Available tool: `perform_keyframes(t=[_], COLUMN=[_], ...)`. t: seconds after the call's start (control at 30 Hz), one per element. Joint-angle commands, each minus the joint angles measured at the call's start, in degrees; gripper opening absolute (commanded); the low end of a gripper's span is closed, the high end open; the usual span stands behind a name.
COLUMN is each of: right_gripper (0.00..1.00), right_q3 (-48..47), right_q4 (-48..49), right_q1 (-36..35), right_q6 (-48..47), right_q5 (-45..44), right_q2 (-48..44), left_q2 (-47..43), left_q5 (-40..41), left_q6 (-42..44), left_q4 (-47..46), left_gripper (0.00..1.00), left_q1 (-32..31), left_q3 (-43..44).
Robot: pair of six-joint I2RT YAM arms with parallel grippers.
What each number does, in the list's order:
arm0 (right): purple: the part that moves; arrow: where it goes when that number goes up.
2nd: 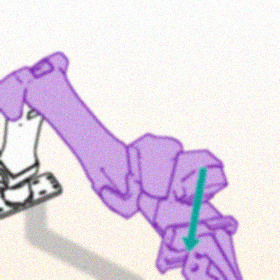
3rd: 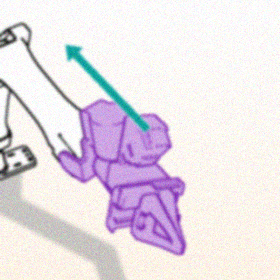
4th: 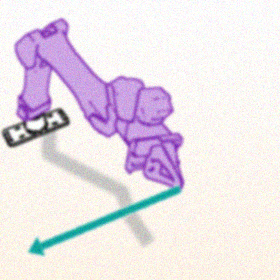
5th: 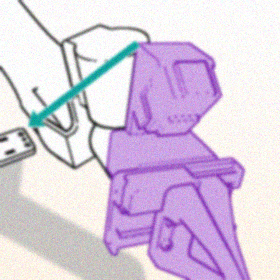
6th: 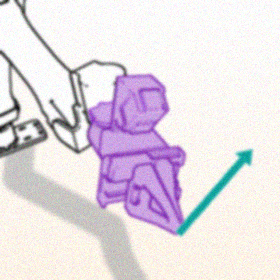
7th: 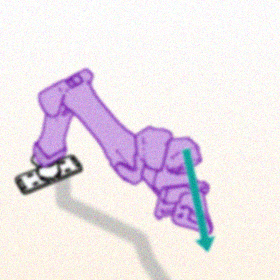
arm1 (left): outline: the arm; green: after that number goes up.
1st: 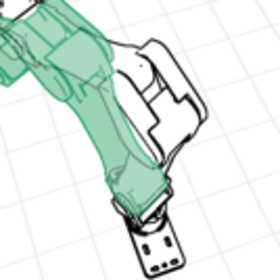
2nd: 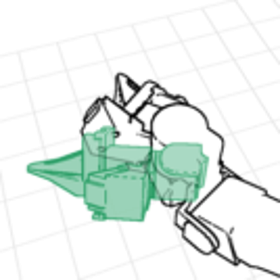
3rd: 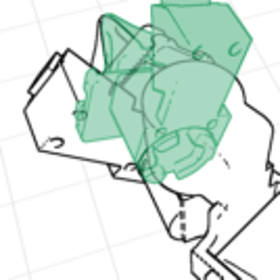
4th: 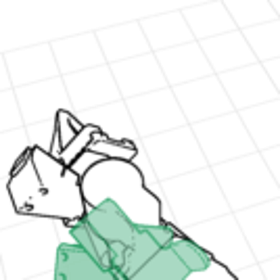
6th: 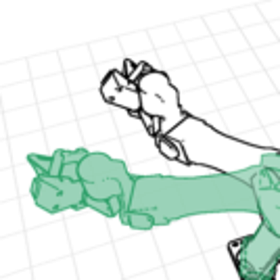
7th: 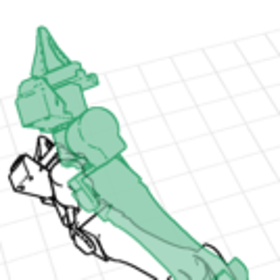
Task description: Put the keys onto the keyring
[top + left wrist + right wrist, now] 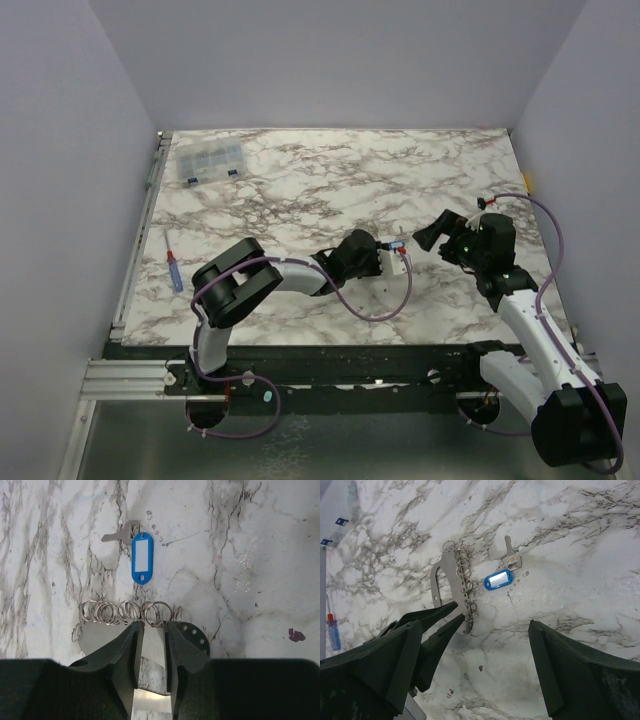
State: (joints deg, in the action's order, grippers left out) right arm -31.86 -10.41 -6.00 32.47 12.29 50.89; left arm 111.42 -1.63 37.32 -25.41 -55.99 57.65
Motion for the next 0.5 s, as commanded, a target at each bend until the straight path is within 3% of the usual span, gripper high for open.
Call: perform_keyframes(t=[0.0,0.17,0.47], right_gripper=[1.0,1.0,1.0], right_q3=[-0.5,-0.49,-0.4], right_q4=[-0.38,-0.3,-0.2], right_q1=[-0.59,-0.68,-0.68], right_q6=[-0.59,-0.62,-0.63], right_q5=[0.62,0.8,1.06], right_q2=[-0.83,-0.78,-0.88], left_q2=[-2.55,-4.69,-3.38], left_q5=[0.4,1.21,-3.44], left_q6=[1.01,0.55,1.14], left_q4=[2.8,3.59,8.03], left_gripper=[0.34,0.47,0.47], left_q1=[-0.09,-0.09,0.53], left_q3=[-0.25,0.21,0.55])
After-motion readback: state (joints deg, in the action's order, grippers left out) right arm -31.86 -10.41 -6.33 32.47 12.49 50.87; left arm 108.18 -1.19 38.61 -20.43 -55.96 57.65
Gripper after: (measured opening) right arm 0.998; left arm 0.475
